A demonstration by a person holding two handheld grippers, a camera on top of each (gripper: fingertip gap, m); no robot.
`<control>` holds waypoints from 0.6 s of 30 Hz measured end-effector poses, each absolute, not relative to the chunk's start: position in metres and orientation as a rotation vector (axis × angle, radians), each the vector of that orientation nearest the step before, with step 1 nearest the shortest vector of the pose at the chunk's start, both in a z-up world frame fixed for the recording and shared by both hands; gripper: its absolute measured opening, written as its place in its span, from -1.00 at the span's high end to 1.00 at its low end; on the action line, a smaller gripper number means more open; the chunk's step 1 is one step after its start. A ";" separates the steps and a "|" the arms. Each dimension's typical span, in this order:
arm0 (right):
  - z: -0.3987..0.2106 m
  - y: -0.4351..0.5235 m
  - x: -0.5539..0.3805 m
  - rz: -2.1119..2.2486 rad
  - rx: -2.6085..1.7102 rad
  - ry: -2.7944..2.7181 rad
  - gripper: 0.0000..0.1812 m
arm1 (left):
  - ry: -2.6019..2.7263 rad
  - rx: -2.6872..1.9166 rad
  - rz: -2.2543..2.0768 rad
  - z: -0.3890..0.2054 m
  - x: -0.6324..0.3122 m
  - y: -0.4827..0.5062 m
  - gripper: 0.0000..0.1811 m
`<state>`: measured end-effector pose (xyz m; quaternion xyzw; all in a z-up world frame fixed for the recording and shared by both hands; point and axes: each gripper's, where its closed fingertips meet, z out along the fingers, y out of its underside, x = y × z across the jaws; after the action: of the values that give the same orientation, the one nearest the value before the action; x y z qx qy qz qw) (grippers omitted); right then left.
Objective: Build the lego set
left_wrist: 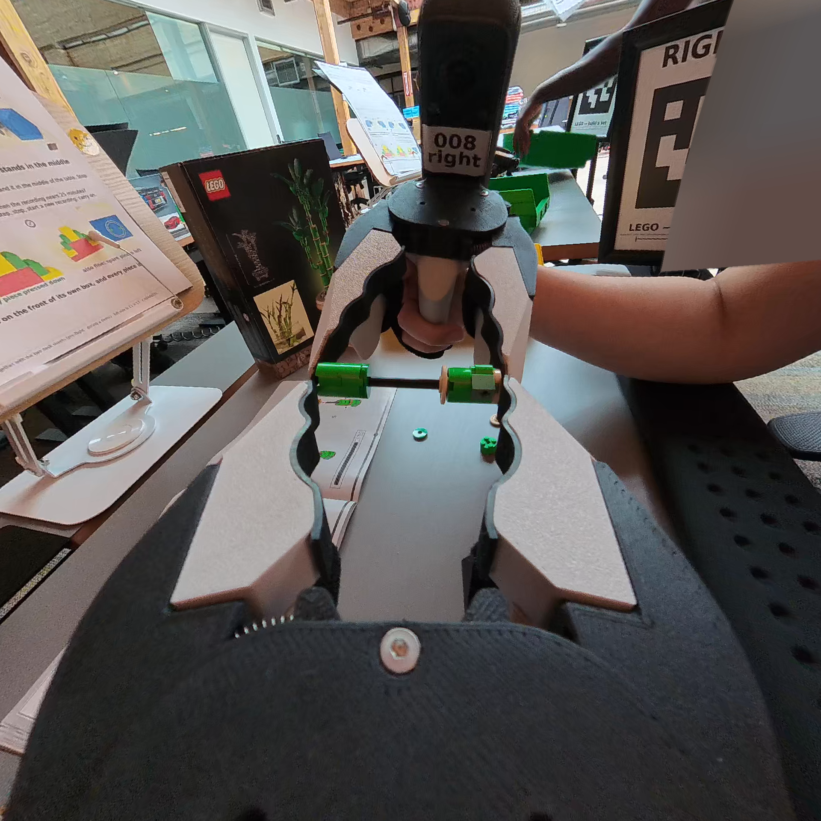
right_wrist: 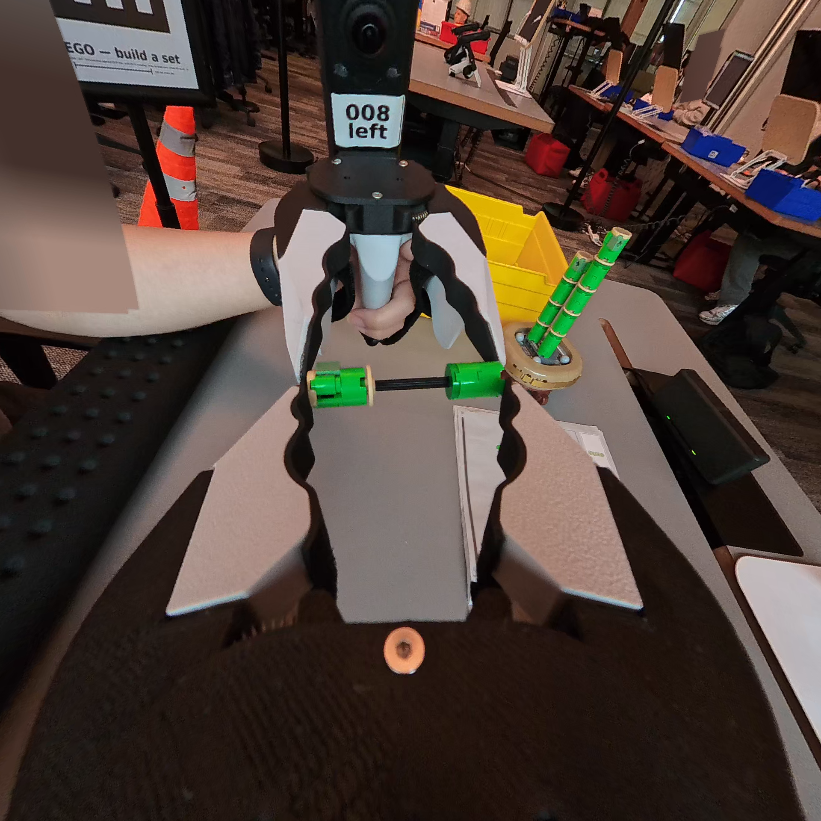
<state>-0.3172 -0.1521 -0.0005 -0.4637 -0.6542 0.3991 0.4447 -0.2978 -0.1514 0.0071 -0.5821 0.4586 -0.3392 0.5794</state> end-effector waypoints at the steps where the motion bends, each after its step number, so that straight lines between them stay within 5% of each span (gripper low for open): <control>1: 0.001 -0.152 -0.317 0.993 -1.145 -1.616 0.07 | 1.071 -1.358 -0.793 0.008 -0.298 -0.151 0.12; 18: 0.000 -0.150 -0.318 1.000 -1.146 -1.605 0.09 | 1.069 -1.378 -0.790 0.007 -0.300 -0.149 0.14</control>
<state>-0.3184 -0.1500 0.0003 -0.4633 -0.6489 0.4040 0.4485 -0.2995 -0.1492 0.0072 -0.5886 0.4566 -0.3373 0.5756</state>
